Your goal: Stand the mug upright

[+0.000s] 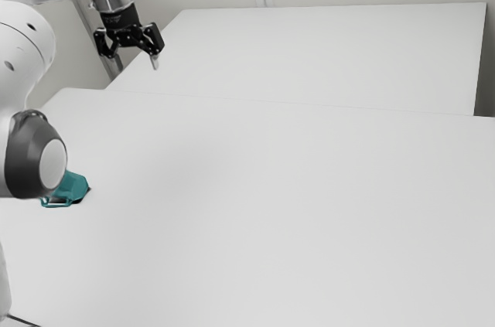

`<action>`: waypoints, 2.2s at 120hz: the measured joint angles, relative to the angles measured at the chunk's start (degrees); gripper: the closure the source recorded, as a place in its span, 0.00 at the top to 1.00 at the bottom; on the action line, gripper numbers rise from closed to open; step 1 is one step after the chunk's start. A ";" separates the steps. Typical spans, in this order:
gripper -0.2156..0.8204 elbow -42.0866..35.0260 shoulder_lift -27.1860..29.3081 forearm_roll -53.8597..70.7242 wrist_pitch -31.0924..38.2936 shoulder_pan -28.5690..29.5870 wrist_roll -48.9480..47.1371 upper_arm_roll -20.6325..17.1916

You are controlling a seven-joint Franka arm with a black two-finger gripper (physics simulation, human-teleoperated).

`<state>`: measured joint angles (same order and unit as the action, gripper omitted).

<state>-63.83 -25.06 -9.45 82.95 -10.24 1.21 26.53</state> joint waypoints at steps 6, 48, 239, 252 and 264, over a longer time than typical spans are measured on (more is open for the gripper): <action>0.79 0.05 0.11 0.07 0.02 1.25 0.00 -1.49; 0.79 -8.09 5.77 3.43 0.88 9.51 2.38 -2.48; 0.79 -13.09 -10.15 -16.69 9.01 51.78 71.17 -12.61; 0.79 -12.72 -10.66 -19.37 7.67 52.40 73.19 -12.64; 0.79 -12.67 -11.22 -22.08 6.22 53.25 74.78 -12.52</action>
<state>-76.50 -36.28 -31.53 89.17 43.02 75.98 14.01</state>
